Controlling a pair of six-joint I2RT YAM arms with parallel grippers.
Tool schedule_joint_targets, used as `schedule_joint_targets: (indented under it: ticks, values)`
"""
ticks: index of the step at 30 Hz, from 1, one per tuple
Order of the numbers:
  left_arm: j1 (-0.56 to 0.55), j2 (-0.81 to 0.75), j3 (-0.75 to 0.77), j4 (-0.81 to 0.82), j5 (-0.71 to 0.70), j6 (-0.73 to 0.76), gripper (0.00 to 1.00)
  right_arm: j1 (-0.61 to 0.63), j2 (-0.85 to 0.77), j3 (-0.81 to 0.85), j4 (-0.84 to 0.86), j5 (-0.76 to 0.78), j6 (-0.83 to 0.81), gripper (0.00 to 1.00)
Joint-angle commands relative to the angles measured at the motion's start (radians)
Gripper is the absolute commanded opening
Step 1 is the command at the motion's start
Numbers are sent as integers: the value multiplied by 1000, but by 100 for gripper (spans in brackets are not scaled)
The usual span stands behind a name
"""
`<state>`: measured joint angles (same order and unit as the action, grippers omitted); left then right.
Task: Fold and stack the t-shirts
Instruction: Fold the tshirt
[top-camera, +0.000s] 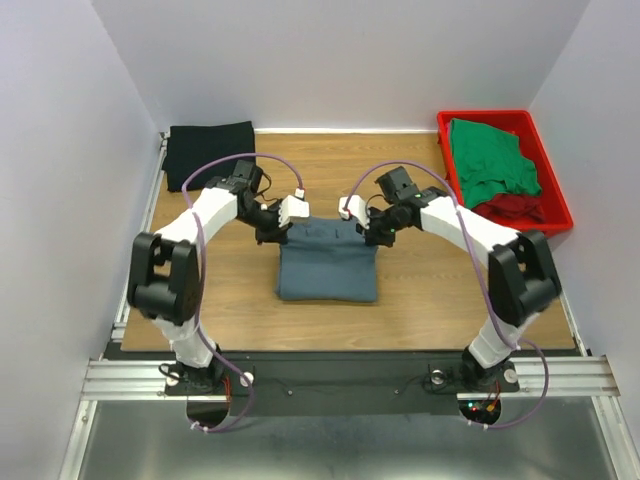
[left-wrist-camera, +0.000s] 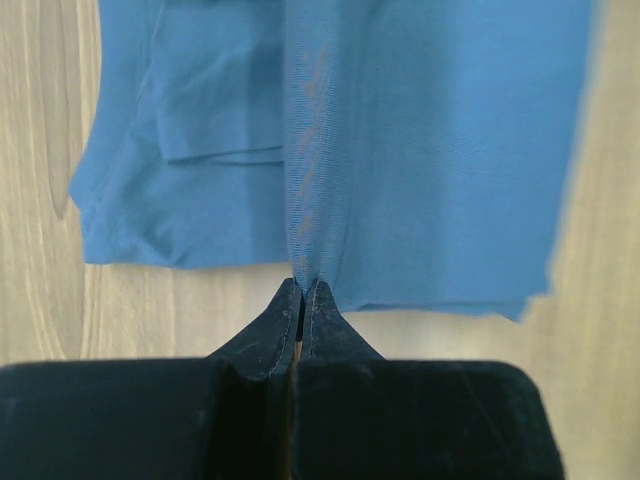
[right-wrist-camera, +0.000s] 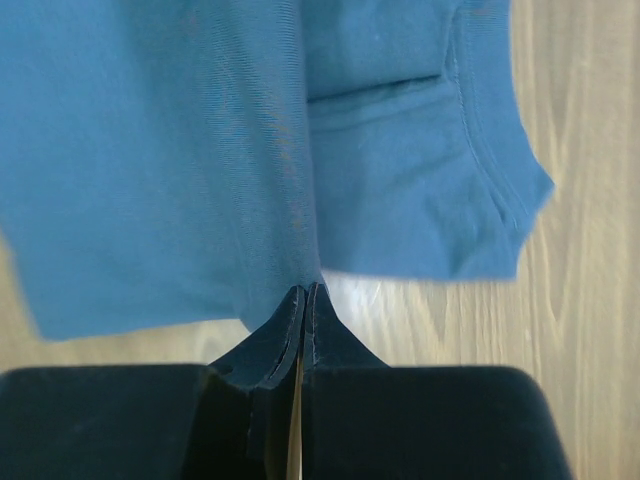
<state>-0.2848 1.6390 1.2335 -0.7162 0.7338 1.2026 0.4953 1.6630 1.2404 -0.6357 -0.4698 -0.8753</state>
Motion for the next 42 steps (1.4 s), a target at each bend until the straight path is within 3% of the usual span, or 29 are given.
schedule_joint_targets:
  ticks: [1,5,11,20,23,26,28,30,32,37,42]
  values:
    - [33,124,95,32,33,40,0,-24,113,86,83,-59,-44,1]
    - [45,214,126,20,16,60,2,-34,196,111,88,-73,-33,0]
    - [39,199,43,-6,-4,89,4,-31,186,44,88,-125,45,1]
    - [-66,-53,-222,14,-40,85,4,45,-31,-168,88,-151,194,1]
    - [-80,-131,-267,-12,-22,66,9,48,-104,-188,84,-150,254,1]
    - [-79,-180,-256,-37,-31,60,25,46,-146,-161,79,-106,332,14]
    - [-79,-215,-218,-52,-40,55,38,8,-122,-96,79,-84,383,51]
    - [-80,-237,-175,-57,-27,61,56,-27,-82,2,76,-133,433,55]
    - [-91,-240,-146,-51,-5,60,66,-56,4,68,76,-173,463,56]
    - [-171,-170,-59,7,27,-15,67,-60,202,282,79,-332,550,55]
    - [-221,-81,-6,76,55,-81,62,-58,389,402,82,-430,639,56]
